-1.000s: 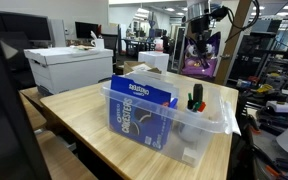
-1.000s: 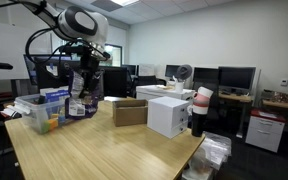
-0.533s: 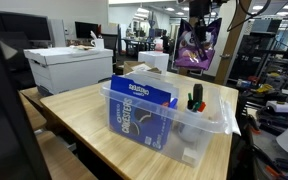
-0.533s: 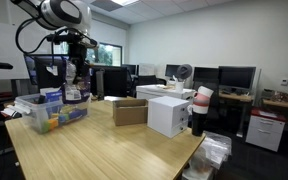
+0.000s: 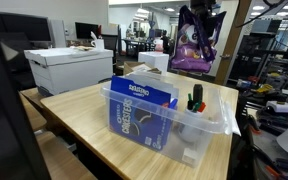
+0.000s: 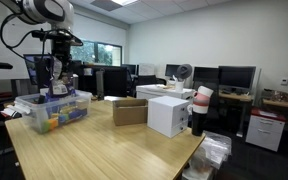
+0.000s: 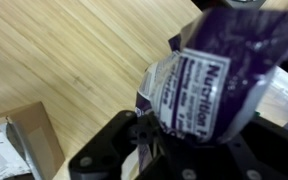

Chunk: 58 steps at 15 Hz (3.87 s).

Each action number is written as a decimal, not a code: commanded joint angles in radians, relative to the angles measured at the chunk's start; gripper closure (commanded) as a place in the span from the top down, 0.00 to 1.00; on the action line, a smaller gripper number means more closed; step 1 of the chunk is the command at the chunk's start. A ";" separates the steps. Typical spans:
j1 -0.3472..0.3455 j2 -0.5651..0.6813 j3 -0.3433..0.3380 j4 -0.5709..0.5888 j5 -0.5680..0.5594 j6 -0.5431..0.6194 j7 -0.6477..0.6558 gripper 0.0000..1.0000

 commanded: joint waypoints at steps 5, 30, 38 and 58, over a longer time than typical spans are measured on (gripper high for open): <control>0.058 0.193 0.052 0.064 0.187 0.134 -0.154 0.04; -0.032 0.424 0.099 0.210 0.122 0.156 0.009 0.49; -0.035 0.376 0.094 0.187 0.124 0.179 0.018 0.98; -0.207 0.367 -0.047 0.308 0.503 -0.323 -0.174 1.00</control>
